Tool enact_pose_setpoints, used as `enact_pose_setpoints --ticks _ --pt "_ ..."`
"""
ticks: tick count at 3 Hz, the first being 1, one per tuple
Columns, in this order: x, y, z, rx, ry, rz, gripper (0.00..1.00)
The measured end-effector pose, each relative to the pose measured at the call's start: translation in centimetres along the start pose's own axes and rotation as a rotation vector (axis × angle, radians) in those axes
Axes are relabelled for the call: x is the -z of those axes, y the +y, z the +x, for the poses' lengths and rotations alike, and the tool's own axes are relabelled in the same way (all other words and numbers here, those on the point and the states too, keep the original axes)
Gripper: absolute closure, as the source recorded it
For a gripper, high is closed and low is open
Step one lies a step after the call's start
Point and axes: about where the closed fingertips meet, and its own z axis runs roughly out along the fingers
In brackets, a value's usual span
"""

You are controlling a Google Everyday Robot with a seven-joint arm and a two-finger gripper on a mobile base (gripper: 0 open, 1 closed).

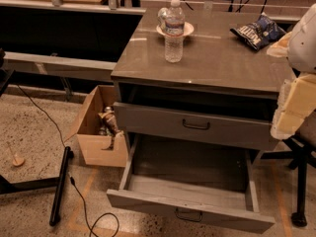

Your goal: Close middle drawer

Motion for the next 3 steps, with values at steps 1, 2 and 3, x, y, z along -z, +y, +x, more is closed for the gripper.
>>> enact_pose_setpoints --ticks 1,2,3 --pt "0.0 0.0 0.0 0.000 0.000 0.000 0.00" --pt "-1.6 0.1 0.5 -0.002 -0.032 0.019 0.17" --pt "-8.0 1.5 2.1 0.000 -0.088 -0.004 0.40"
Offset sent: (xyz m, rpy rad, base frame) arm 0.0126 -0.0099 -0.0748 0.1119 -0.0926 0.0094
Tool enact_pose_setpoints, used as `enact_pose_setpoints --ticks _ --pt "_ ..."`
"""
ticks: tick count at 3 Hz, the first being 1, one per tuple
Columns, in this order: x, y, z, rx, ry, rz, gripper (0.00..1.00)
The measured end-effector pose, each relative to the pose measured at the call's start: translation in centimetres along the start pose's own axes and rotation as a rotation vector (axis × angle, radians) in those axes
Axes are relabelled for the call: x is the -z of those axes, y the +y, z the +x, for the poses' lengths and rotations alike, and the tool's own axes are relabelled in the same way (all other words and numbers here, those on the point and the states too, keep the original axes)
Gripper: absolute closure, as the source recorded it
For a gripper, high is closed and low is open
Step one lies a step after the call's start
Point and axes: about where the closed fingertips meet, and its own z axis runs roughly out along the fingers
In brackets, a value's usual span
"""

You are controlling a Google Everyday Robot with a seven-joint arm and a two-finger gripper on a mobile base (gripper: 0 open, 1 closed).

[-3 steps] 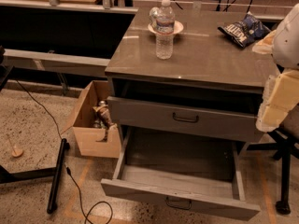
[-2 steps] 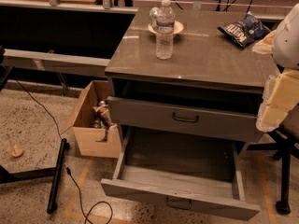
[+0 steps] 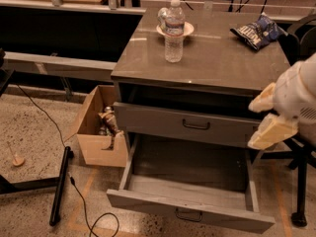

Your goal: Close middle drawer

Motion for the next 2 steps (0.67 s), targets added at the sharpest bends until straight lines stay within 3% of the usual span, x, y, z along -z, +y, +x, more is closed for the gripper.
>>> enact_pose_setpoints --ticks 2 --pt "-15.9 3.0 4.2 0.002 -0.043 -0.042 0.87"
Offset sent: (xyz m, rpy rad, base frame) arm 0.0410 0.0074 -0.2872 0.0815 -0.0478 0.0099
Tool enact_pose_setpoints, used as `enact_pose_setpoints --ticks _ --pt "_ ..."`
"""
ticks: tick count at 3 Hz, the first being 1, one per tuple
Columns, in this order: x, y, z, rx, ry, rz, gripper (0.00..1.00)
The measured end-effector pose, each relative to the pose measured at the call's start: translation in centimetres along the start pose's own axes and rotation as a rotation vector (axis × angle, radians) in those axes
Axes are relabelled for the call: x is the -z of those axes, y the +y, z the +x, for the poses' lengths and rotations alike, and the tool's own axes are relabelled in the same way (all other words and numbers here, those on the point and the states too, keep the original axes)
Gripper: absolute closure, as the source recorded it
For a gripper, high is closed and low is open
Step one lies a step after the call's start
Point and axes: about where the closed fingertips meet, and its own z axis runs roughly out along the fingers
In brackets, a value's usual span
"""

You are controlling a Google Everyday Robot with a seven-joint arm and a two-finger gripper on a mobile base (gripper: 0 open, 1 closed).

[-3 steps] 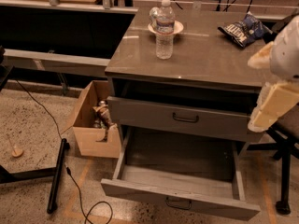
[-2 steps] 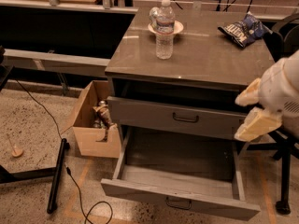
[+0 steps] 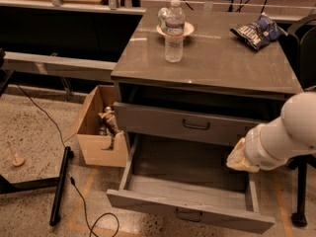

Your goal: Close middle drawer

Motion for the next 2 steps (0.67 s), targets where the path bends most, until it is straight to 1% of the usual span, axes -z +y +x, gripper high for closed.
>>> enact_pose_setpoints --ticks 1,2 --pt "-7.0 1.2 2.4 -0.033 -0.022 0.007 1.00" --pt "-7.9 -0.2 2.1 -0.038 -0.047 0.064 1.00"
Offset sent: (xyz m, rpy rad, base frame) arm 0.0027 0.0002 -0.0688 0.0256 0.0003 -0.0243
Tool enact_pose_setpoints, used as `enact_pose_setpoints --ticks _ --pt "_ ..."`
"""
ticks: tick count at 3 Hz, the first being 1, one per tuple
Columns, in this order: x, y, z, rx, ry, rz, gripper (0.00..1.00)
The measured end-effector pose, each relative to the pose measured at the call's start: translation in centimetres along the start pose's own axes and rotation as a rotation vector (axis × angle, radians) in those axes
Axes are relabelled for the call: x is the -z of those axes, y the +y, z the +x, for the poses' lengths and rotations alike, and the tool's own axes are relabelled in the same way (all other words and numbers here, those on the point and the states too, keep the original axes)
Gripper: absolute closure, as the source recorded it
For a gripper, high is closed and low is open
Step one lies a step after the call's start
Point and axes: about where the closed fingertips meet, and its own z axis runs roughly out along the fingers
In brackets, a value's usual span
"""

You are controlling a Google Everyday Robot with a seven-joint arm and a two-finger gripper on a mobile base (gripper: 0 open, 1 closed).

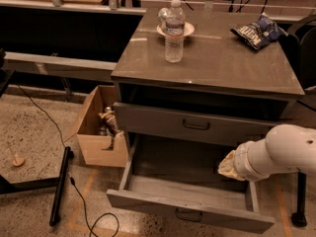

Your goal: Close middle drawer

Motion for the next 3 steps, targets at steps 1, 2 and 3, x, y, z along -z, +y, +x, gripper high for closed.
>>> enact_pose_setpoints --ticks 1,2,3 --pt "-2.0 1.2 1.4 -0.026 0.030 -0.023 1.00" --pt "-4.7 3.1 4.0 -0.097 0.045 -0.035 1.00" --pt "-6.0 5.2 6.2 -0.160 0.069 -0.053 1.00"
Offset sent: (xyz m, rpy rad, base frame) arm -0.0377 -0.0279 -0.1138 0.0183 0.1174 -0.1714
